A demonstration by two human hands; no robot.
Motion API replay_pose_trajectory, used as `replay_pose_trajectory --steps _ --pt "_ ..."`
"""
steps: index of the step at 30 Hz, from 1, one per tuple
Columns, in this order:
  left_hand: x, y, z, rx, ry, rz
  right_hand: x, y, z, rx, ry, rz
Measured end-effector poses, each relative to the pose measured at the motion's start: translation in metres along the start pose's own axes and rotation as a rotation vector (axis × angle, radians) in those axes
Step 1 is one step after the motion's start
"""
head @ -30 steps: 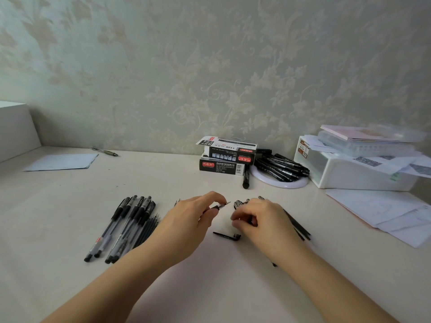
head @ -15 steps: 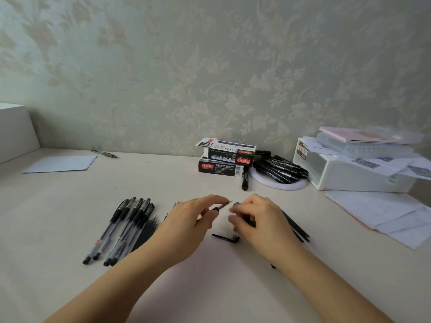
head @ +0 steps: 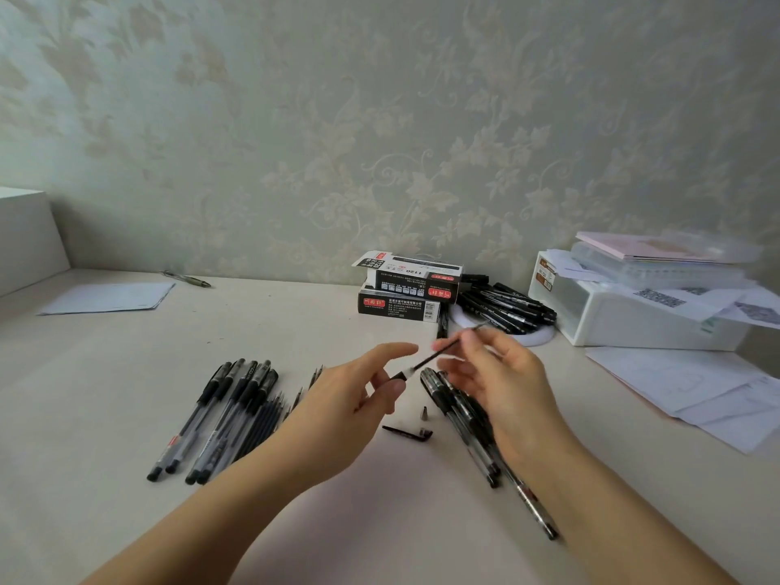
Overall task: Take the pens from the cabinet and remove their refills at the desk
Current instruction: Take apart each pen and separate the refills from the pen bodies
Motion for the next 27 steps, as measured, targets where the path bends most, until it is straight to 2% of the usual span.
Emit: replay_pose_trajectory --steps 2,4,9,12,19,27 --pt "0.005 0.002 0.0 -0.014 0.024 0.042 0.011 0.024 0.005 -0.134 0.036 0.081" --pt "0.008 0.008 0.0 -0.05 0.045 0.082 0.022 0.046 0.009 -0.23 0.087 0.004" --pt "0.024 0.032 -0.004 -0.183 0.164 0.189 0.031 0.063 0.016 -0.269 0.191 -0.902" --pt "0.036 0.043 -0.008 -0.203 0.253 0.313 0.028 0.062 0.011 -0.294 0.223 -1.133" --pt "0.052 0.058 -0.017 -0.174 0.409 0.5 0.016 0.063 0.013 -0.297 0.138 -1.317" --pt "0.065 0.07 -0.025 -0.09 0.513 0.552 0.018 0.058 0.01 -0.302 0.162 -1.321"
Point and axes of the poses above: each hand's wrist, its own z-axis towards the middle knuckle, its own y-axis out of the back of the hand, x = y × z, the point moved 10 cm from there along z, towards the middle knuckle, and after that the axes turned 4 degrees about -y, right-handed, at the moved point
